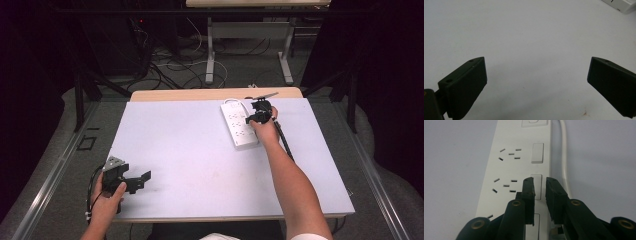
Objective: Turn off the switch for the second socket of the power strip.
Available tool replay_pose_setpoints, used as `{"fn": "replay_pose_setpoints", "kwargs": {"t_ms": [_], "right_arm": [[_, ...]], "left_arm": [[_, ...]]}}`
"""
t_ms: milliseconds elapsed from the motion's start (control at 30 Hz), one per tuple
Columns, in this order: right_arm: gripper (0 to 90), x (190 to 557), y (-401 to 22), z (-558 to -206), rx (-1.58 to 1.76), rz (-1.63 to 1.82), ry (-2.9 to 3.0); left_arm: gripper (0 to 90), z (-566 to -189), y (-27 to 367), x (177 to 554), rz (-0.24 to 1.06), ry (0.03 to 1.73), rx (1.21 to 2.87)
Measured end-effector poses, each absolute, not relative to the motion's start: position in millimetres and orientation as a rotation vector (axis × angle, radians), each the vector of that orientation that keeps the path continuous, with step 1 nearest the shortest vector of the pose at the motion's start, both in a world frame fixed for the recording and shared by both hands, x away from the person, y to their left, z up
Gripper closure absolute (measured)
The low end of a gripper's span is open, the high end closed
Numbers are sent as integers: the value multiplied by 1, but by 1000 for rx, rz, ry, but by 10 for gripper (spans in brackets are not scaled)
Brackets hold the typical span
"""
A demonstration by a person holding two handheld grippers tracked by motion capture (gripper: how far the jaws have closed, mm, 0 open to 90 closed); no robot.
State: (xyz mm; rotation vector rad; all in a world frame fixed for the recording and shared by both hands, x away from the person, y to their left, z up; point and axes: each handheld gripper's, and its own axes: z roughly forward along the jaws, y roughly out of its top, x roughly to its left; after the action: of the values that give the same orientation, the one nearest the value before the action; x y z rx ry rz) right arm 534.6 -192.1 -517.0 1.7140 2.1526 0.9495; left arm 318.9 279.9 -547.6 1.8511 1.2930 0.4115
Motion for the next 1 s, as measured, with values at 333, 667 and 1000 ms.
{"fn": "replay_pose_setpoints", "kwargs": {"t_ms": [333,667,1000], "right_arm": [[615,532,-192,-512,1689,950,2163],[491,527,-197,-501,1633,949,2184],[380,518,-200,-492,1607,934,2196]], "left_arm": [[25,-548,279,320,417,1291,1842],[25,-549,279,320,423,1296,1837],[25,-549,279,320,424,1296,1836]]}}
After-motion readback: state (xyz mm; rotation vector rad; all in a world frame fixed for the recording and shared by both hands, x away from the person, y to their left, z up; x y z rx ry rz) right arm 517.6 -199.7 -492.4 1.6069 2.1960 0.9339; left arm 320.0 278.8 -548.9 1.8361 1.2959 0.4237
